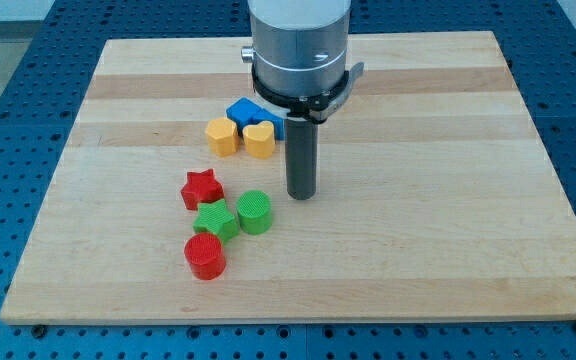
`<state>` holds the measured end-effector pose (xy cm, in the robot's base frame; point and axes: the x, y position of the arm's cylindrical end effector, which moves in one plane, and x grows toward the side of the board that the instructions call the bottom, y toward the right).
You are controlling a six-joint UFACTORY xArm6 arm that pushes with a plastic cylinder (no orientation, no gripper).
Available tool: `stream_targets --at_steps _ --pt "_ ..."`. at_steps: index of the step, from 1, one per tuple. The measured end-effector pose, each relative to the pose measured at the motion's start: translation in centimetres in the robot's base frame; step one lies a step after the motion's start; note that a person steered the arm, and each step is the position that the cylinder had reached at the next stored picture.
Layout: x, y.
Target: Move the yellow heart away from the yellow hexagon
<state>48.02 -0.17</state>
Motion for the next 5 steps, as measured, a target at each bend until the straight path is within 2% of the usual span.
stream_targets --at_steps 2,4,5 --pt "-3.7 -2.7" --pt "-4.0 -6.4" --pt "-4.0 -10.1"
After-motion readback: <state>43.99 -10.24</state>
